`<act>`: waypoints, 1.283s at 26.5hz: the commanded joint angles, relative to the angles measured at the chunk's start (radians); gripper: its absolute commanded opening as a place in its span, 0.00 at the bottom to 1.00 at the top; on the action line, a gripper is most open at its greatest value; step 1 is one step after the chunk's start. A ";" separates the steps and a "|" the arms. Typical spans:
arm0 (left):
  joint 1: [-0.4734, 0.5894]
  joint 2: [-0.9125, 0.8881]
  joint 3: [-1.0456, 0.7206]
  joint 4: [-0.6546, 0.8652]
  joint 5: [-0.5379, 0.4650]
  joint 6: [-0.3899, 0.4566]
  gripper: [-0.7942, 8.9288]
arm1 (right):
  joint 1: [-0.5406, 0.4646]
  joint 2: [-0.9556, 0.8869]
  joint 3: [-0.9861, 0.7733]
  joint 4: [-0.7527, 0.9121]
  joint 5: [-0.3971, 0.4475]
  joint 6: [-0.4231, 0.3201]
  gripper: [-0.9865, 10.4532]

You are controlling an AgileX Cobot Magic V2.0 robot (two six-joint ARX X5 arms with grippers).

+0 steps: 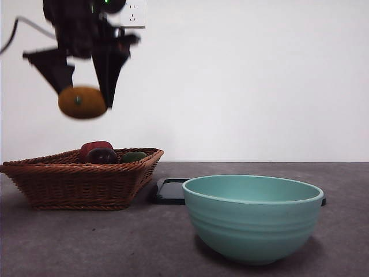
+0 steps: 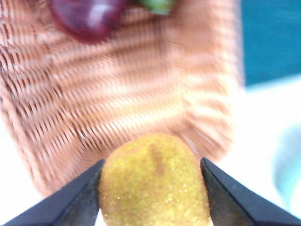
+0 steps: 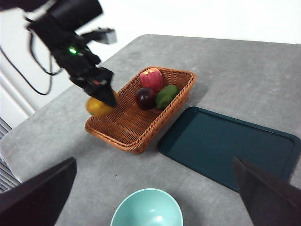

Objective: Pick up the wifruite, put it on the bowl, pick up the plate, put it on desk

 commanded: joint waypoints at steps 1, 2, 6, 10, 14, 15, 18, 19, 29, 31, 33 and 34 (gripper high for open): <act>-0.047 -0.026 0.029 -0.027 -0.001 -0.004 0.36 | 0.003 0.005 0.017 -0.003 -0.001 0.010 0.63; -0.069 -0.039 0.029 -0.035 -0.001 -0.004 0.36 | 0.003 0.003 0.017 -0.008 -0.002 0.010 0.63; -0.153 -0.066 0.029 -0.048 -0.001 -0.007 0.36 | 0.003 -0.008 0.017 -0.019 -0.012 0.010 0.63; -0.239 -0.068 0.027 -0.047 -0.001 -0.028 0.36 | 0.003 -0.035 0.017 -0.027 -0.012 0.010 0.63; -0.335 -0.068 0.027 -0.010 -0.001 -0.053 0.36 | 0.003 -0.076 0.017 -0.059 -0.011 0.010 0.63; -0.353 -0.068 0.027 0.001 -0.002 -0.061 0.36 | 0.003 -0.085 0.017 -0.068 -0.011 0.010 0.63; -0.406 -0.067 0.027 0.030 -0.002 -0.084 0.36 | 0.003 -0.117 0.017 -0.095 -0.011 0.010 0.63; -0.421 -0.065 0.027 0.035 -0.002 -0.094 0.36 | 0.003 -0.127 0.017 -0.100 -0.011 0.010 0.63; -0.537 0.038 0.027 0.116 -0.002 -0.145 0.36 | 0.003 -0.196 0.017 -0.147 0.000 0.011 0.63; -0.546 0.085 0.027 0.119 -0.002 -0.151 0.36 | 0.003 -0.198 0.017 -0.148 0.000 0.011 0.63; -0.552 0.136 0.027 0.132 -0.002 -0.152 0.36 | 0.003 -0.198 0.017 -0.148 0.000 0.010 0.63; -0.556 0.157 0.027 0.140 -0.002 -0.152 0.36 | 0.003 -0.198 0.017 -0.148 0.000 0.010 0.63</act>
